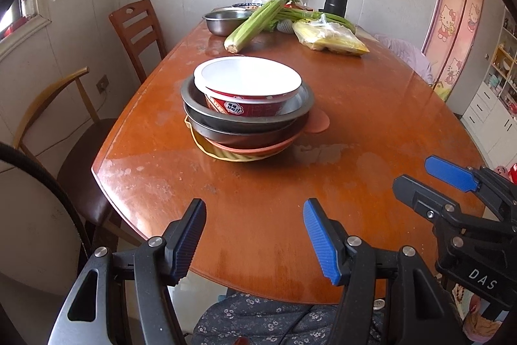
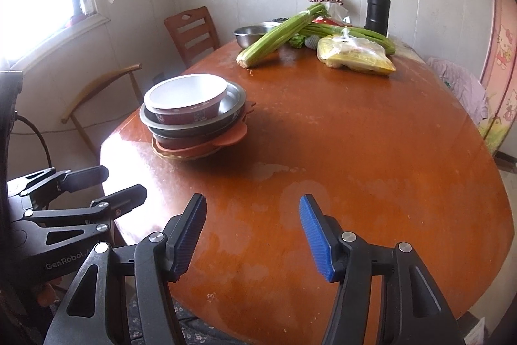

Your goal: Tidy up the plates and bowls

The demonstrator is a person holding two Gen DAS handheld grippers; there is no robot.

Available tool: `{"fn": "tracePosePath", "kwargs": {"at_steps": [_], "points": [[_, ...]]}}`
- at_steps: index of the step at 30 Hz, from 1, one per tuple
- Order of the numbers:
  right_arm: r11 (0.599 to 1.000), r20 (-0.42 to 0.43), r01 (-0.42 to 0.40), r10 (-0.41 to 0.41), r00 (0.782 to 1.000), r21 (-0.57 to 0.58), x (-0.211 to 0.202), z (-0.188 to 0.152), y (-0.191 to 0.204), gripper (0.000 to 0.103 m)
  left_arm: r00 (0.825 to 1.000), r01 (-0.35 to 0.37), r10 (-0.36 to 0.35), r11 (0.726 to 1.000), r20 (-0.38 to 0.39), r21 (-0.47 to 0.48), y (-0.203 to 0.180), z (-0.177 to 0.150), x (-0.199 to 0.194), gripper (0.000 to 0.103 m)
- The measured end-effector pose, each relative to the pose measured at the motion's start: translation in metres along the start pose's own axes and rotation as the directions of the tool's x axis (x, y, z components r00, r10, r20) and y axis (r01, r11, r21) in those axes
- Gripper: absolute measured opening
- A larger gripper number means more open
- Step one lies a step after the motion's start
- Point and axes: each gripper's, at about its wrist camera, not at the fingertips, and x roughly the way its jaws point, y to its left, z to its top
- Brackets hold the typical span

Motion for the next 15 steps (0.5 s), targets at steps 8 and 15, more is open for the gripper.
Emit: {"fn": "tracePosePath", "kwargs": {"at_steps": [8,15], "points": [[1.000,-0.006,-0.004,0.004,1.000,-0.013,0.0022,0.0007,0.0049,0.062,1.000,0.006,-0.006,1.000,0.000,-0.003,0.0028,0.0000,0.0002,0.063],[1.000,-0.011,-0.002,0.002,1.000,-0.013,0.0039,0.0005,0.0055,0.062,1.000,0.007,-0.007,1.000,-0.001,-0.005,0.0026,-0.0001,0.0009,0.063]]}}
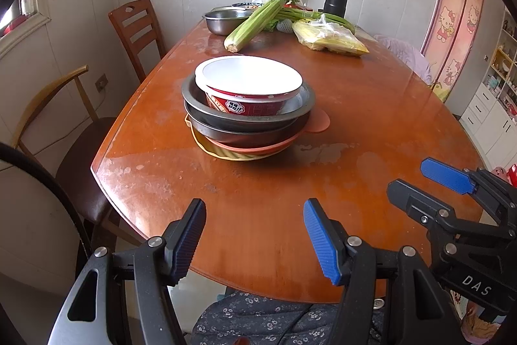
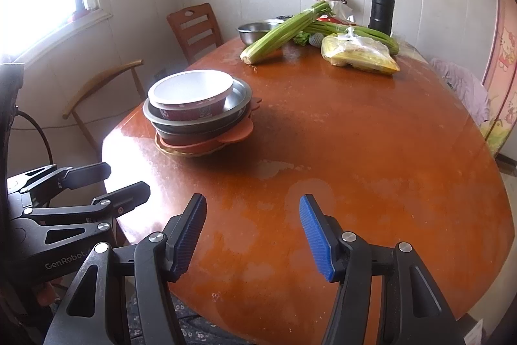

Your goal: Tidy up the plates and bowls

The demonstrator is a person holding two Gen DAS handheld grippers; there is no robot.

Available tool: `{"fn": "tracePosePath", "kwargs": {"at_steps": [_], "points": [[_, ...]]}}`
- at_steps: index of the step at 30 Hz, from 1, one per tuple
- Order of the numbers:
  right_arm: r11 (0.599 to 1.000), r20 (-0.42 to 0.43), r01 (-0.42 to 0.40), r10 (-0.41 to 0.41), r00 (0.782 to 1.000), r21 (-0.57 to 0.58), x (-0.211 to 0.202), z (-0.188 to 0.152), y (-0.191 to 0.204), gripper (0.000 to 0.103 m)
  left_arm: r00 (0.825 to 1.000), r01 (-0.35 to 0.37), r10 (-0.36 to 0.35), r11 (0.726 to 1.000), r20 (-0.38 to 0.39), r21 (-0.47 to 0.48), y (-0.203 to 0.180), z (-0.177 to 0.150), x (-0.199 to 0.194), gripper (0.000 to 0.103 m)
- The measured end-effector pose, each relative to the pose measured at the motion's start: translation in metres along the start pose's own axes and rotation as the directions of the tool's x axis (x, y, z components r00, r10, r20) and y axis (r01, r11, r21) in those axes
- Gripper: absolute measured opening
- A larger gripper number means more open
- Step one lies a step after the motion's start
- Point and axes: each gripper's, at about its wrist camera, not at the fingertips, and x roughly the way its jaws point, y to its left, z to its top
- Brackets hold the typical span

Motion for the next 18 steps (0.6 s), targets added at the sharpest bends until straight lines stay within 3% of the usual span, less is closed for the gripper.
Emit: {"fn": "tracePosePath", "kwargs": {"at_steps": [18], "points": [[1.000,-0.010,0.000,0.000,1.000,0.007,0.0018,-0.0019,-0.0014,0.062,1.000,-0.003,0.003,1.000,-0.010,-0.007,0.0020,0.0014,0.0033,0.063]]}}
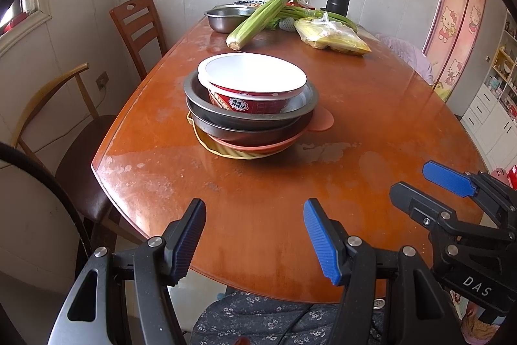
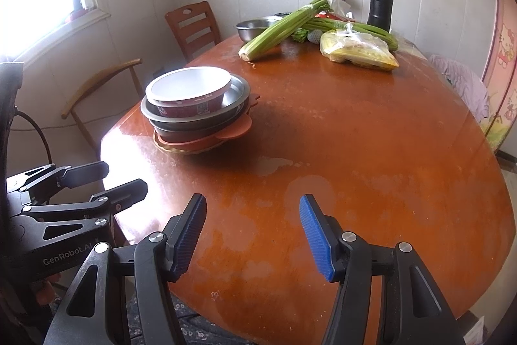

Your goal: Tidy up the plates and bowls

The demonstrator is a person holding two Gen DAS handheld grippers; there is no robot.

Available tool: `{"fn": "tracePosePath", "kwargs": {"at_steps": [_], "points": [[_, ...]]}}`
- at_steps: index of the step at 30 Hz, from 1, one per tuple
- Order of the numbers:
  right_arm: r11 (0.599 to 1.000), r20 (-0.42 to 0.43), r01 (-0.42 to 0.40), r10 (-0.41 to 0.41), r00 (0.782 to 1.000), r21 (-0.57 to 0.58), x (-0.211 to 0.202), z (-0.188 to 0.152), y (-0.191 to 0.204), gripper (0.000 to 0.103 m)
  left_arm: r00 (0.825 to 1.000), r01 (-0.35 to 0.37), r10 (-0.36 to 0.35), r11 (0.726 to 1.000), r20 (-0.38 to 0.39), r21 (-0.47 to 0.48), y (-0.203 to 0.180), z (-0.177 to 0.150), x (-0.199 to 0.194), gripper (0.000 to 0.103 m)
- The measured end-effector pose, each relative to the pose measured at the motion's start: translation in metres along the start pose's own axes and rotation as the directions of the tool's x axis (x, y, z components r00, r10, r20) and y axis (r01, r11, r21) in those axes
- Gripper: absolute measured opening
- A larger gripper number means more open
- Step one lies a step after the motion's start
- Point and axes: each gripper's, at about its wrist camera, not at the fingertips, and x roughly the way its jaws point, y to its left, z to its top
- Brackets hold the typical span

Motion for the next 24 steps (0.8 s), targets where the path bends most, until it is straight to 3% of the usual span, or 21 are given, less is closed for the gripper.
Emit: {"fn": "tracePosePath", "kwargs": {"at_steps": [24], "points": [[0.999,-0.026,0.039,-0.039,0.999,0.007,0.016,0.000,-0.003,0.062,1.000,-0.025,0.025,1.000,-0.008,-0.019,0.014,0.002,0.014,0.063]]}}
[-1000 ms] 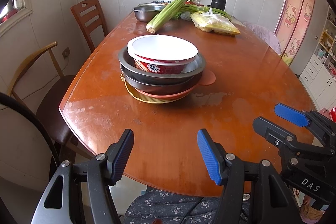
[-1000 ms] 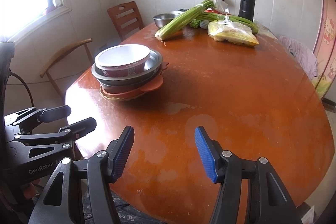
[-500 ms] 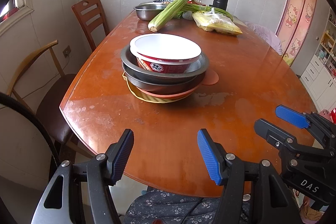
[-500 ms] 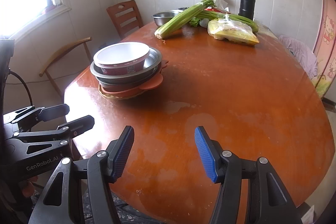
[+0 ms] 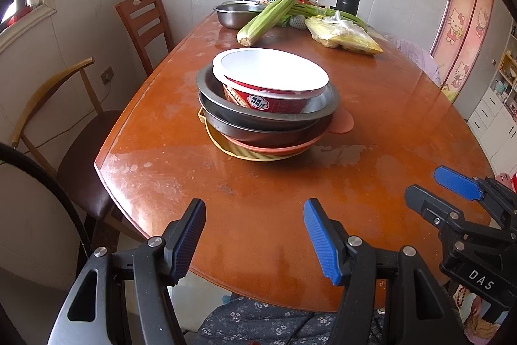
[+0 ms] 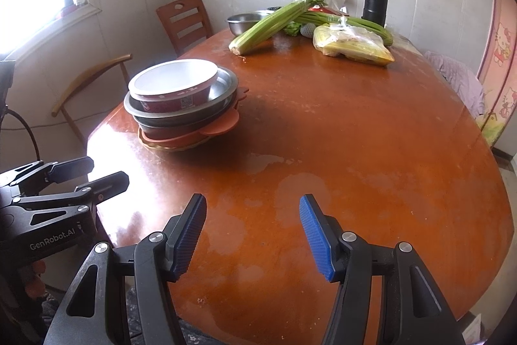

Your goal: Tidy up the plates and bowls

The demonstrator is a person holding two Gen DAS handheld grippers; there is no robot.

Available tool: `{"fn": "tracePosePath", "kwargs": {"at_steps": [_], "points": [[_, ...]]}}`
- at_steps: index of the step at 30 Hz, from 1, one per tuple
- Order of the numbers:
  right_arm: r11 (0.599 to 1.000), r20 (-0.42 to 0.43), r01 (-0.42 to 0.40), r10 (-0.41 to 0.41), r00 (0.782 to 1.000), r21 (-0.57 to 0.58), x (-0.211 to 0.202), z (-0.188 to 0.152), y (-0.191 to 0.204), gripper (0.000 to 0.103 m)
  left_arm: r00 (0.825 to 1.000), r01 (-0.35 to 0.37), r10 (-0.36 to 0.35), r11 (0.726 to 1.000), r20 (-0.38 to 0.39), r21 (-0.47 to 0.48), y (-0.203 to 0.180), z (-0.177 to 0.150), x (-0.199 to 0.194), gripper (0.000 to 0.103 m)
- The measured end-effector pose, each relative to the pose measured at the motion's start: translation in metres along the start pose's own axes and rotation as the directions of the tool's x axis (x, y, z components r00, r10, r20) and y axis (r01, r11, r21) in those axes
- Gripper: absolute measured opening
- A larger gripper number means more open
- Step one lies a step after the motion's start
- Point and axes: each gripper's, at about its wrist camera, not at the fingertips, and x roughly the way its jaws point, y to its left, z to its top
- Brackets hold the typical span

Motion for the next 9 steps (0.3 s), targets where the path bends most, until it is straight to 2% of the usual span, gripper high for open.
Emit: {"fn": "tracePosePath", "kwargs": {"at_steps": [4,9], "points": [[1.000,0.003,0.003,-0.003,1.000,0.001,0.001,0.000,0.000,0.062,1.000,-0.001,0.001,1.000,0.021,-0.012,0.004,0.001,0.000,0.063],[1.000,0.022,0.003,-0.003,1.000,0.010,0.001,0.005,-0.010,0.062,0.996,0.020,-0.017,0.999,0.093,-0.028,0.020,0.014,-0.006,0.065]]}}
